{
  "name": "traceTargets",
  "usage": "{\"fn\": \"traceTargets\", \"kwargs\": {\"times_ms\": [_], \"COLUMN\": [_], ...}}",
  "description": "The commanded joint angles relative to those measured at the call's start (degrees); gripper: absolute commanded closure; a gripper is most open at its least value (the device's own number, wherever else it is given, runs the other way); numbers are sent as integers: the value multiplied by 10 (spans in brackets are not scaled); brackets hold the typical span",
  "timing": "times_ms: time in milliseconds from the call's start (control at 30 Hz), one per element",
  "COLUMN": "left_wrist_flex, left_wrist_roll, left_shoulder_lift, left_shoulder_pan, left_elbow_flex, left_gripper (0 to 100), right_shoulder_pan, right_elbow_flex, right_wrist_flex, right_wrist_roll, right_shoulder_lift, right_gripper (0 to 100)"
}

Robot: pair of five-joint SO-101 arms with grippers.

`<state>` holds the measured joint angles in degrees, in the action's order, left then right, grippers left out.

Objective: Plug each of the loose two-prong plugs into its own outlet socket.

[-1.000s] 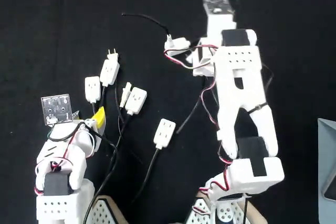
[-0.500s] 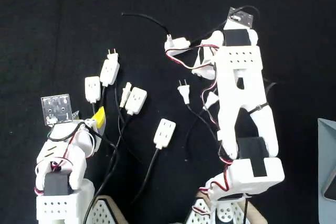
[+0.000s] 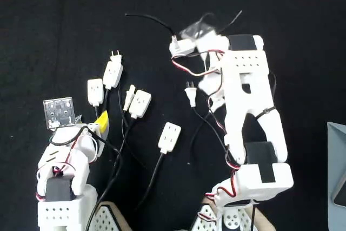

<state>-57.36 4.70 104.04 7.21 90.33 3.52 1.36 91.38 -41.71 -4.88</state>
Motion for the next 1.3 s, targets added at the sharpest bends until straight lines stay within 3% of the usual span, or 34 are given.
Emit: {"fn": "traceTargets", "kwargs": {"times_ms": [0,133,333,667,900,1200,1267], "left_wrist_flex": [18,18,19,61,60,60,60], "left_wrist_roll": [-7,-7,-7,-7,-7,-7,-7], "left_shoulder_lift": [1,1,1,1,1,1,1], "left_shoulder_pan": [3,3,3,3,3,3,3], "left_elbow_flex": [-5,-5,-5,23,23,23,23], "left_gripper": [766,766,766,766,766,766,766], "right_shoulder_pan": [-7,-31,-58,-47,-51,-52,-64], "right_elbow_flex": [35,102,214,282,255,211,192], "right_wrist_flex": [-4,-101,-282,-416,-425,-285,-245], "right_wrist_roll": [-147,-245,-315,-327,-327,-319,-277], "right_shoulder_lift": [29,29,29,-4,-72,-71,-71], "right_gripper": [668,668,669,669,678,990,972]}}
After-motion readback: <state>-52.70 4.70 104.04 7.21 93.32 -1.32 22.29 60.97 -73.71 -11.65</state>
